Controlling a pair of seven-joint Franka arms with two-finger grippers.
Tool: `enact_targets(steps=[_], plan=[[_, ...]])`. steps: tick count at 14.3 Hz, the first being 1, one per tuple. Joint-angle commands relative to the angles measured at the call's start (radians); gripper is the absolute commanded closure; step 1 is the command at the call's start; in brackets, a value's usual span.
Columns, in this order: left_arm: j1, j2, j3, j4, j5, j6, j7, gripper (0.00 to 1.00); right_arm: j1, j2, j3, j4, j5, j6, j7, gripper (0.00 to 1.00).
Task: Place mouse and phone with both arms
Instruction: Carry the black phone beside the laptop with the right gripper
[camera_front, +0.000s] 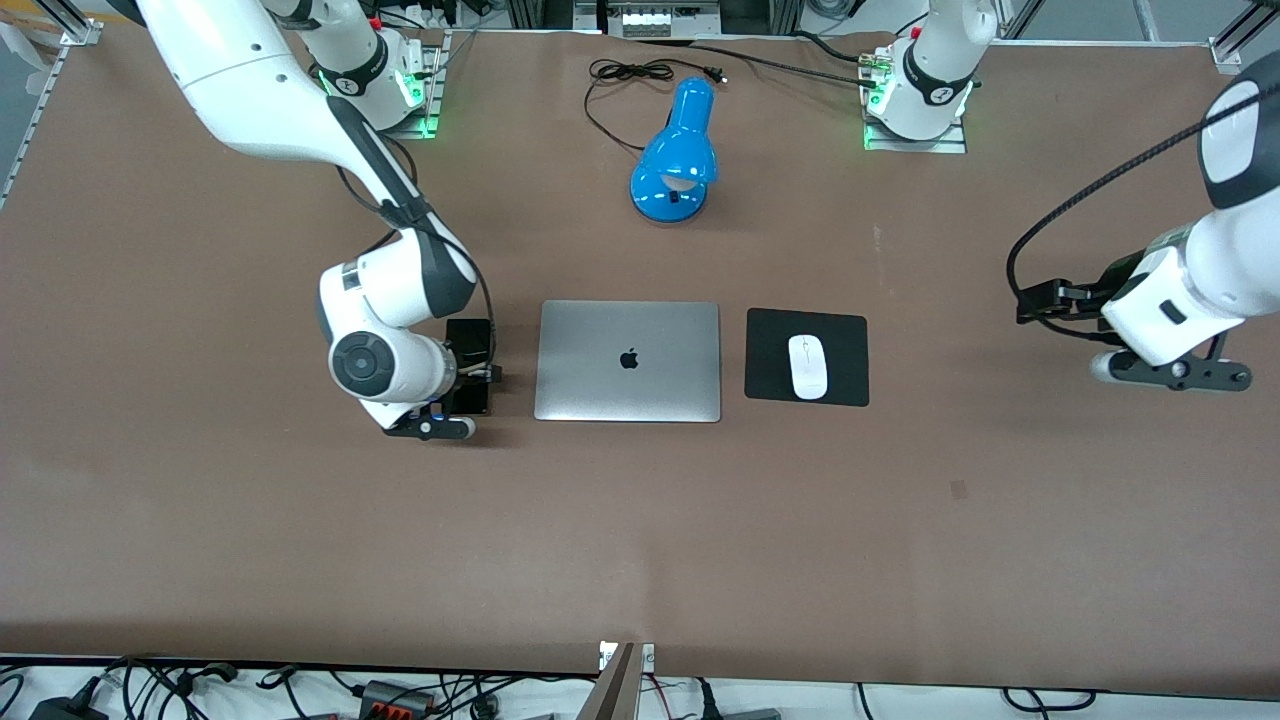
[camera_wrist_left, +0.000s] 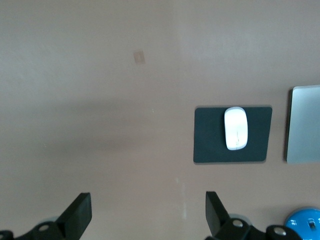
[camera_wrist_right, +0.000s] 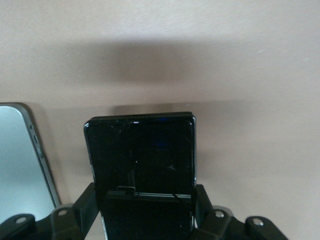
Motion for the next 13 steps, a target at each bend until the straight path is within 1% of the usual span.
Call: enact_targets(steps=[1, 3, 4, 6, 8, 10, 11, 13], plan=[[-0.010, -0.249, 0.034, -0.268, -0.018, 0.167, 0.007, 0.00, 0.017, -0.002, -0.004, -0.038, 0.009, 0.052, 0.024, 0.78], [-0.007, -0.273, 0.032, -0.270, -0.012, 0.135, 0.018, 0.00, 0.030, -0.007, -0.006, -0.049, 0.009, 0.056, 0.055, 0.78], [-0.005, -0.296, 0.031, -0.271, -0.012, 0.062, 0.024, 0.00, 0.040, -0.007, -0.006, -0.049, 0.004, 0.056, 0.075, 0.78], [-0.003, -0.292, 0.023, -0.265, -0.012, 0.032, 0.030, 0.00, 0.060, -0.007, -0.007, -0.058, 0.004, 0.072, 0.102, 0.78], [-0.009, -0.275, 0.021, -0.251, -0.010, 0.029, 0.024, 0.00, 0.062, -0.007, -0.009, -0.084, 0.001, 0.115, 0.110, 0.78], [-0.002, -0.226, 0.021, -0.189, -0.010, 0.017, 0.026, 0.00, 0.062, -0.008, -0.009, -0.102, 0.001, 0.135, 0.115, 0.78], [-0.002, -0.215, 0.023, -0.161, -0.012, -0.015, 0.026, 0.00, 0.062, -0.008, -0.009, -0.102, -0.001, 0.135, 0.124, 0.78], [-0.002, -0.189, 0.031, -0.130, -0.012, -0.029, 0.030, 0.00, 0.063, -0.010, -0.009, -0.110, -0.001, 0.139, 0.126, 0.77]])
